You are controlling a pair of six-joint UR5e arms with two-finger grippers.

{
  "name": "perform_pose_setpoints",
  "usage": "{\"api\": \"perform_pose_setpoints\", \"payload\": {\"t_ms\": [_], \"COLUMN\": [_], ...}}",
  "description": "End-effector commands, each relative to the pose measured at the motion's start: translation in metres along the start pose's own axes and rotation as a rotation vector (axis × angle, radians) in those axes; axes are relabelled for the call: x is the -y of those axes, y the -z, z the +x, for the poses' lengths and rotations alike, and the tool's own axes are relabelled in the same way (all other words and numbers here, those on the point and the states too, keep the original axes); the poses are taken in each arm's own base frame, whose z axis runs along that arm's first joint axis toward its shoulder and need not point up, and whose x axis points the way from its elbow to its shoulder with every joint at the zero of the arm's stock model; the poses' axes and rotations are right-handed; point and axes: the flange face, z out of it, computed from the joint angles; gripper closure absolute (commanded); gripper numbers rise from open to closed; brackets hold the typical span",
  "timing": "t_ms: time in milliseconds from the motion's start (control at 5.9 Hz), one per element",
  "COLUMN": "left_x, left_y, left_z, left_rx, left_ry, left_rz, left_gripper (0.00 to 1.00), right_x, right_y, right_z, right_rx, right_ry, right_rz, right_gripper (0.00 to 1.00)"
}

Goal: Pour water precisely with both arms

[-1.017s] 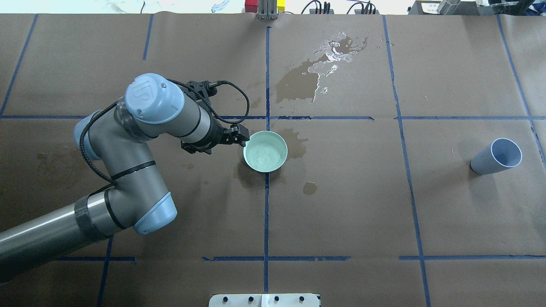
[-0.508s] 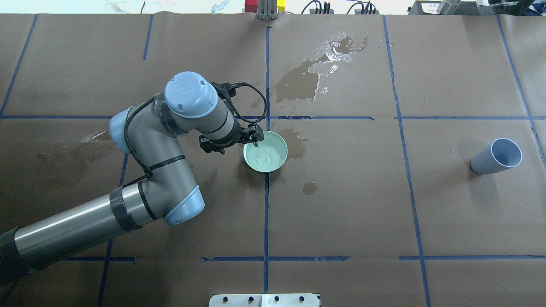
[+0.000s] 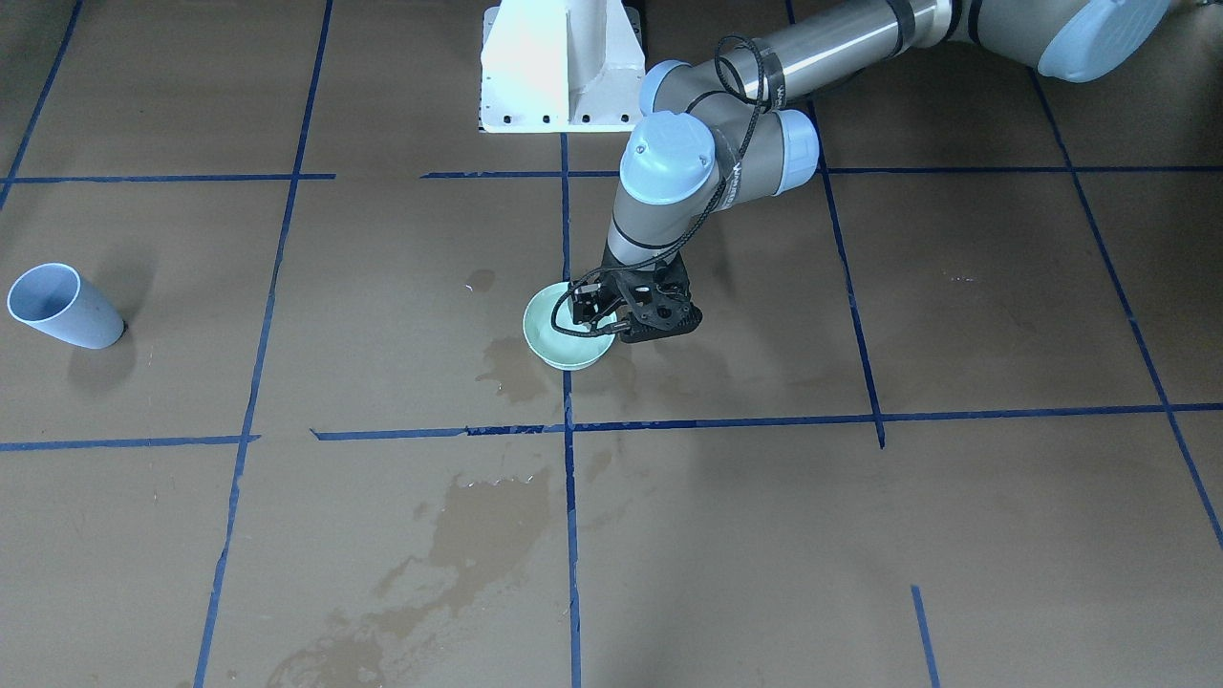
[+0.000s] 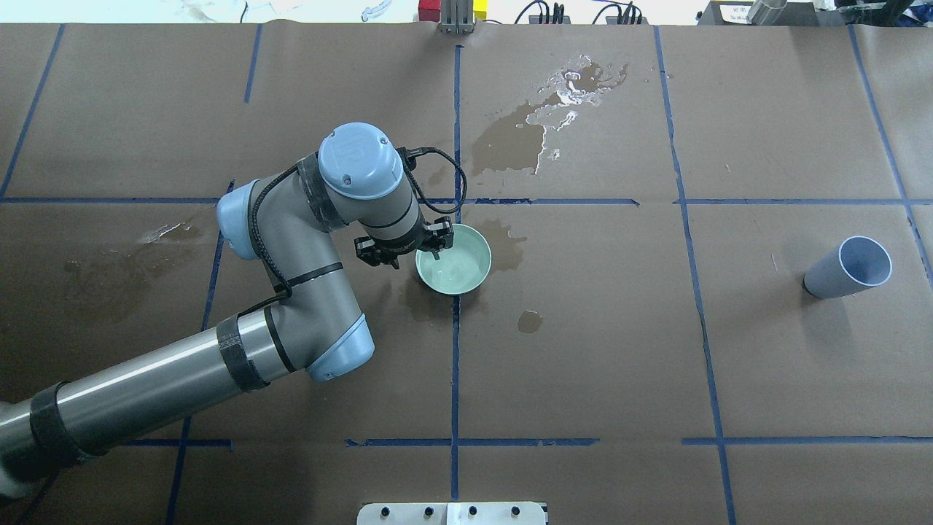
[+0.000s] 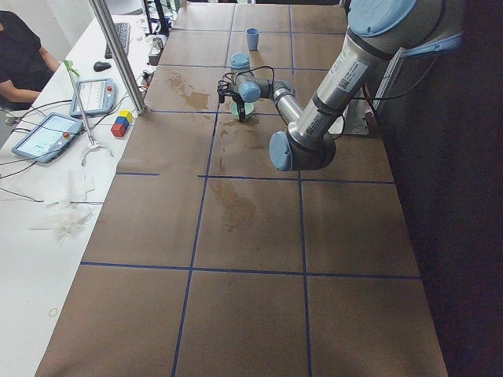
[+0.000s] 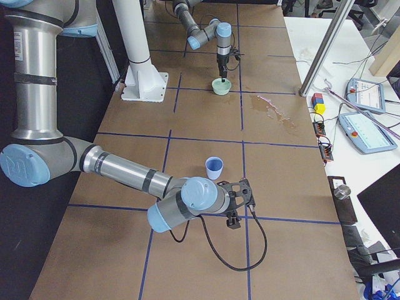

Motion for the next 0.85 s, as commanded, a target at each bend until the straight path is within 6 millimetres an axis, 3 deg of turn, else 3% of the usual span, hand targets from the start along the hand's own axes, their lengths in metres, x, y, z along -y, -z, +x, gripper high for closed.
{"api": "perform_pose_setpoints", "payload": {"t_ms": [0,339,678], "left_x": [-0.007,-0.019,-0.021], "left_y": [-0.008,-0.016,-0.017], "left_z": [0.001,0.001,0.001], "left_rx": [0.008,0.016,0.013], "left_ry": [-0.003,-0.012,-0.015], "left_rz": [-0.011,-0.023,-0.025], "left_gripper": [0.56,0.61,0.73], "right_x": [-0.006,0.007,0.023], "right_y": [-0.012,-0.015,0.000], "right_z": [0.012,0.018,-0.014], "right_rx": [0.006,-0.022,-0.014], "right_ry": [0.104,0.140,0.075], "right_rz": [-0.097,-0.173,-0.226], "right_gripper": [0.00,0.00,0.00]}}
